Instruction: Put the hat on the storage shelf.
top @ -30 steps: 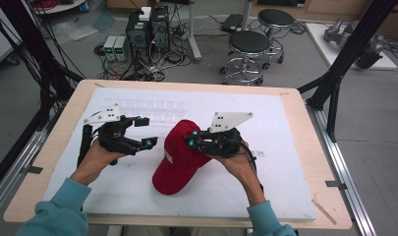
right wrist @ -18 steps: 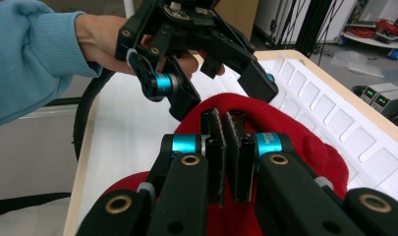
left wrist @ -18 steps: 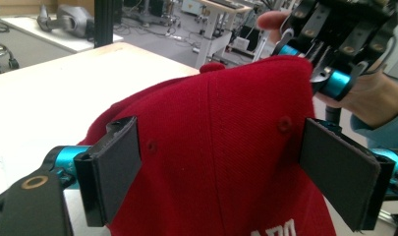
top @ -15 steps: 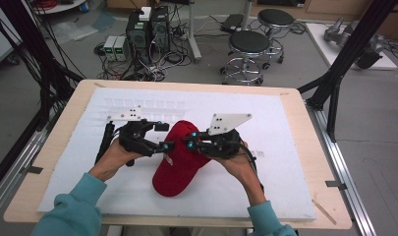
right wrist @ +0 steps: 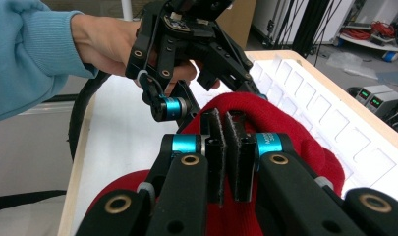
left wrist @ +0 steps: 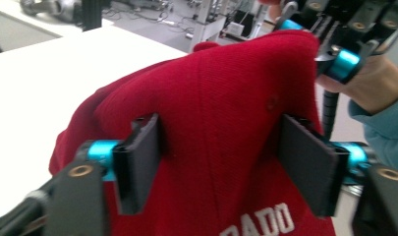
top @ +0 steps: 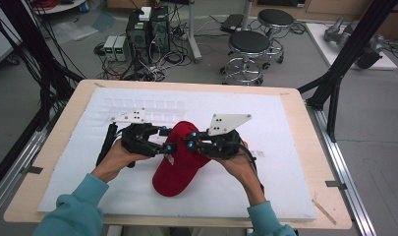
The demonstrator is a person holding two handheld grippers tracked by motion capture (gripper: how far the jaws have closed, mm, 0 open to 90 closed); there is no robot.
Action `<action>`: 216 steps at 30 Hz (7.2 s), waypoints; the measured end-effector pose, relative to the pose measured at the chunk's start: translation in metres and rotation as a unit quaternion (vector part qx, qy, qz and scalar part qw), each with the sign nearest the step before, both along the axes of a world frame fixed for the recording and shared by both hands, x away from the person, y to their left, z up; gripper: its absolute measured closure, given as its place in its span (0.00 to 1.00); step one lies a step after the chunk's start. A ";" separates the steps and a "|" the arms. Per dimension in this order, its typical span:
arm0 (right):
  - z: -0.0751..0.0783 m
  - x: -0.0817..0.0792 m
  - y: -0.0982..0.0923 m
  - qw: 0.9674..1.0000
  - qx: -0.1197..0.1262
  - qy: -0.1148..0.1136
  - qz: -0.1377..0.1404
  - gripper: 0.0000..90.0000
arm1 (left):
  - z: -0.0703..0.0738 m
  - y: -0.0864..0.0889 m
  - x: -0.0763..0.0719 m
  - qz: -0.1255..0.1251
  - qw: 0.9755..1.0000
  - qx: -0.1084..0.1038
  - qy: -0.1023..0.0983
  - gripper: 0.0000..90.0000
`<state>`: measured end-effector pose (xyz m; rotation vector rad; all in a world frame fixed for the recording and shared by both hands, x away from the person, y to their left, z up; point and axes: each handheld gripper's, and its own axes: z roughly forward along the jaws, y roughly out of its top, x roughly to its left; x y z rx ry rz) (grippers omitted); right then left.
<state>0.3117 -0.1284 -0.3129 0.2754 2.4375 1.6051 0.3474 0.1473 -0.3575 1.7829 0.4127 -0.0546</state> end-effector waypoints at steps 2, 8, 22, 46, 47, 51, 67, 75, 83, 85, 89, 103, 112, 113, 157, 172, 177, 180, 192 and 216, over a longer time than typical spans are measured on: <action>0.000 0.000 0.000 1.000 0.000 -0.001 0.000 0.97 | 0.000 0.000 -0.001 -0.002 1.000 0.000 -0.007 0.48; -0.002 0.000 0.001 1.000 -0.003 -0.001 0.000 0.97 | 0.001 -0.003 -0.004 -0.006 1.000 0.012 -0.014 0.65; -0.008 0.002 0.002 1.000 -0.006 -0.003 -0.006 0.96 | 0.006 -0.006 -0.013 0.007 0.998 0.046 -0.035 0.95; -0.006 -0.006 -0.003 0.999 0.017 -0.008 -0.048 0.17 | 0.015 0.004 -0.018 0.036 0.997 0.055 -0.040 0.95; -0.006 -0.008 -0.004 0.999 0.016 -0.007 -0.049 0.18 | 0.015 0.005 -0.018 0.039 0.997 0.054 -0.040 0.95; -0.005 -0.010 -0.007 0.998 0.017 -0.007 -0.060 0.19 | 0.019 0.011 -0.016 0.052 0.997 0.040 -0.042 0.95; -0.016 -0.027 -0.033 0.995 0.044 0.038 -0.083 0.21 | 0.059 0.019 -0.009 0.093 0.993 0.020 -0.071 0.95; -0.022 -0.028 -0.025 0.993 0.037 0.066 -0.092 0.25 | 0.066 0.014 -0.005 0.098 0.992 0.016 -0.076 0.95; -0.038 -0.022 -0.017 0.987 0.049 0.108 -0.107 0.32 | 0.069 0.002 -0.008 0.086 0.992 0.021 -0.089 0.95; -0.038 -0.022 -0.015 0.987 0.050 0.111 -0.107 0.39 | 0.068 0.000 -0.008 0.085 0.992 0.020 -0.090 0.95; -0.037 -0.020 -0.015 0.985 0.064 0.117 -0.107 0.49 | 0.068 -0.004 -0.008 0.080 0.992 0.018 -0.093 0.95; -0.042 -0.007 -0.018 0.967 0.128 0.215 -0.040 0.94 | 0.070 -0.003 -0.012 0.067 0.992 0.005 -0.103 0.95; -0.040 -0.010 -0.016 0.970 0.122 0.206 -0.038 0.95 | 0.067 -0.001 -0.011 0.061 0.994 0.001 -0.096 0.94; -0.040 -0.010 -0.016 0.971 0.121 0.205 -0.039 0.95 | 0.065 0.000 -0.011 0.062 0.994 -0.003 -0.092 0.93; -0.008 0.019 -0.030 0.970 0.106 0.135 -0.170 0.95 | -0.049 0.116 -0.059 0.248 0.958 0.037 -0.139 0.11; -0.001 0.069 0.000 0.966 0.098 0.119 -0.208 0.95 | -0.078 0.126 -0.062 0.294 0.947 0.014 -0.128 0.12; -0.005 0.084 0.015 0.965 0.086 0.116 -0.221 0.95 | -0.082 0.129 -0.060 0.293 0.949 0.007 -0.114 0.12; -0.006 0.089 0.020 0.965 0.079 0.112 -0.225 0.95 | -0.083 0.131 -0.059 0.295 0.949 0.006 -0.111 0.12; -0.025 0.105 0.038 0.961 0.051 0.121 -0.242 0.95 | -0.092 0.137 -0.059 0.306 0.948 -0.003 -0.091 0.12; -0.061 0.106 0.047 0.961 0.037 0.109 -0.251 0.95 | -0.093 0.137 -0.067 0.330 0.937 -0.014 -0.118 0.12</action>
